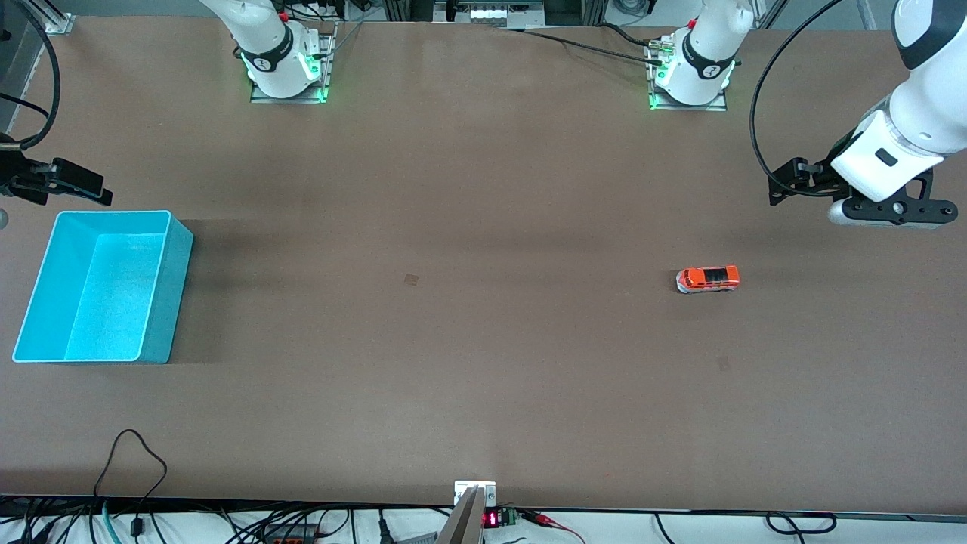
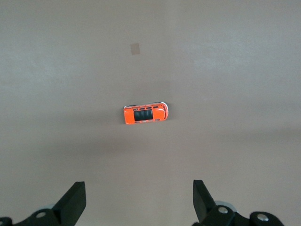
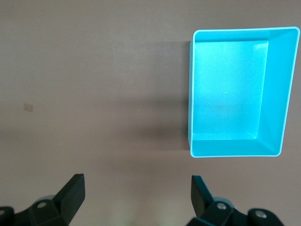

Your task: Wind up bus and store in blue box

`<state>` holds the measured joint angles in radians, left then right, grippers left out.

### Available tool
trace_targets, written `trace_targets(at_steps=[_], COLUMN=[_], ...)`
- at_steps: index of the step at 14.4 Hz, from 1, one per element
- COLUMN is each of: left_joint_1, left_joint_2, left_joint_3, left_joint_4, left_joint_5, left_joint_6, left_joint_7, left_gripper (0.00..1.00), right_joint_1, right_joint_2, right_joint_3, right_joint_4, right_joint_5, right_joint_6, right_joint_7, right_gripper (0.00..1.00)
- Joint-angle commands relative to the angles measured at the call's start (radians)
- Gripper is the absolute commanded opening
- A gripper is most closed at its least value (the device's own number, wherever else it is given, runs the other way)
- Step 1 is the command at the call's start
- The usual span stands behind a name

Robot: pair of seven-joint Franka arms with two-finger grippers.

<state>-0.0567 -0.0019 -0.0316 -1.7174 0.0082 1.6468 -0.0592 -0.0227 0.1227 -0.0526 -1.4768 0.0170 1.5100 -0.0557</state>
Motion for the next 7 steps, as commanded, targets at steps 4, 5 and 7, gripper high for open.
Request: trace_targets(at_steps=[4, 5, 7], left_joint_1=[0.011, 0.011, 0.011], left_joint_2=[-0.003, -0.003, -0.003], left_joint_3=[-0.016, -0.016, -0.016], left_joint_4=[0.001, 0.001, 0.001], left_joint_5=[0.012, 0.012, 0.012], left_joint_6=[-0.001, -0.001, -0.004], left_joint_7=[-0.004, -0.005, -0.005], left_gripper=[1.00, 1.00, 1.00], right_joint_1=[-0.002, -0.002, -0.002], right_joint_2=[-0.001, -0.001, -0.001], right_joint_3=[0.004, 0.004, 0.004], right_joint_4=[0.007, 0.007, 0.007], right_joint_5=[-0.005, -0.003, -0.005], right_joint_6=[-0.013, -0.013, -0.011], right_joint_7=[0.011, 0.011, 0.011], right_gripper=[1.00, 1.00, 1.00])
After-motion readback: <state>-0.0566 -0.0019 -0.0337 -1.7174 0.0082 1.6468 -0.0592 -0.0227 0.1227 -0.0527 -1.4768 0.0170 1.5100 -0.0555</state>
